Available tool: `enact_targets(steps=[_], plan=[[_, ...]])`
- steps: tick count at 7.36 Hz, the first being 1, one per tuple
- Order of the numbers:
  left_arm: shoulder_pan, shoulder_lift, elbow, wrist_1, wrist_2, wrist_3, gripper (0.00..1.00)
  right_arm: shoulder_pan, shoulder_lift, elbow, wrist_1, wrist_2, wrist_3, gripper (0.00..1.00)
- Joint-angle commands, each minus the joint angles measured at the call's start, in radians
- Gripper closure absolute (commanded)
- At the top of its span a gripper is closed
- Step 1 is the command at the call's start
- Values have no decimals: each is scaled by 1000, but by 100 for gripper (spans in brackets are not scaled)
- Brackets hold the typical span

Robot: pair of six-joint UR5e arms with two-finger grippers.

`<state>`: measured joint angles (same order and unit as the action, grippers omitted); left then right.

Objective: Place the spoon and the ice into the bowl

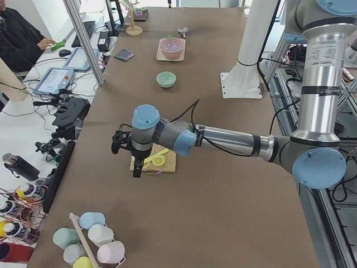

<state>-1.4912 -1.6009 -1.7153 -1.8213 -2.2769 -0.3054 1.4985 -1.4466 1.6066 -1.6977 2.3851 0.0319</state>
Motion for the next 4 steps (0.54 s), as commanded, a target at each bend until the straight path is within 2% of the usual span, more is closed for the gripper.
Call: enact_targets(steps=[1,2,4], plan=[[46,-28,-20,-3,-6,-6,2,-7,51,-8,3,32,3,0],[90,-37,-20,-1,-6,-35,2,-7,48,-14,4,98,2,0],[201,-109,-30,43,-35,-69,2,-17,40,-10,22,115,0,0]])
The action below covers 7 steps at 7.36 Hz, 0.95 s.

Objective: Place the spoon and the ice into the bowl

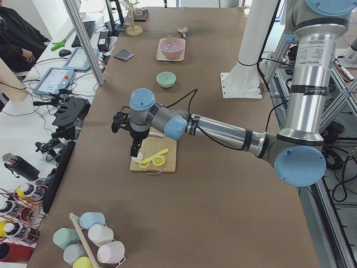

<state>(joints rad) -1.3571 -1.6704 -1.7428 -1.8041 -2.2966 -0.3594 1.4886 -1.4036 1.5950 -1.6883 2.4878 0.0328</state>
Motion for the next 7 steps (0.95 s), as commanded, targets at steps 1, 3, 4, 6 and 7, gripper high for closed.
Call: enact_targets(steps=[1,3,4,6,7], plan=[[126,-75,-7,34,-12,-60,2,-13,5,5,13,13,1,0],[278,-155,-1,28,46,-266,2,-45,43,3,15,16,101,0],[359,-163,0,16,121,-327,3,-72,44,2,25,16,134,0],[443,-173,99,-120,207,-360,3,-79,47,13,53,14,173,0],[455,-173,182,-235,218,-362,3,-83,54,25,53,14,203,0]])
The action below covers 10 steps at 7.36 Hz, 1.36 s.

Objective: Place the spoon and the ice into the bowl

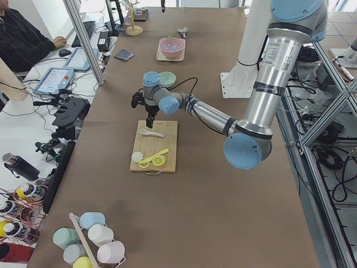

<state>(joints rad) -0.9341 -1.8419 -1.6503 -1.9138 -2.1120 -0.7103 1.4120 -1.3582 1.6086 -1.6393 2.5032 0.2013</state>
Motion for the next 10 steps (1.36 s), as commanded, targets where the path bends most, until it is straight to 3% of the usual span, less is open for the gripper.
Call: enact_targets(steps=[1,6,8,10], plan=[[32,4,107,-158,36,-6,3,-27,11,33,4,-4,83,0],[44,21,112,-159,37,2,32,-59,33,45,4,-15,116,0],[44,21,112,-159,38,2,55,-59,33,43,4,-15,116,0],[46,21,115,-157,38,2,64,-59,33,43,4,-15,116,0]])
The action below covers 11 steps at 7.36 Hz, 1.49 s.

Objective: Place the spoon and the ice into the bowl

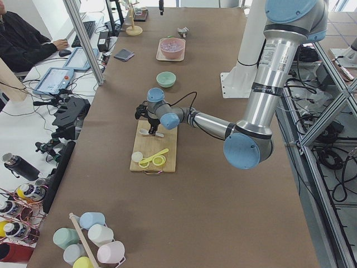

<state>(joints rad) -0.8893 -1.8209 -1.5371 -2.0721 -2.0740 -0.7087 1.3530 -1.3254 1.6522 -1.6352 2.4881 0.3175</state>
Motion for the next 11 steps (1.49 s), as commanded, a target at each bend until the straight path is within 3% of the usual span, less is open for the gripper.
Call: enact_targets(steps=[1,3,4,5,7,8,11], plan=[[1,0,6,1,0,2,65,0,0,0,0,0,0,0],[4,-3,15,1,0,2,66,0,0,-2,0,0,0,0],[6,-9,18,4,0,2,78,0,0,-2,-2,0,0,0],[4,-9,15,4,-1,0,100,0,0,-3,-2,2,0,0],[-23,-14,-21,19,-61,5,100,0,3,-2,-2,2,0,0],[-71,-32,-70,86,-108,8,100,0,14,-2,-2,0,2,0],[-80,-209,-218,356,-107,20,100,0,18,26,-2,6,6,0]])
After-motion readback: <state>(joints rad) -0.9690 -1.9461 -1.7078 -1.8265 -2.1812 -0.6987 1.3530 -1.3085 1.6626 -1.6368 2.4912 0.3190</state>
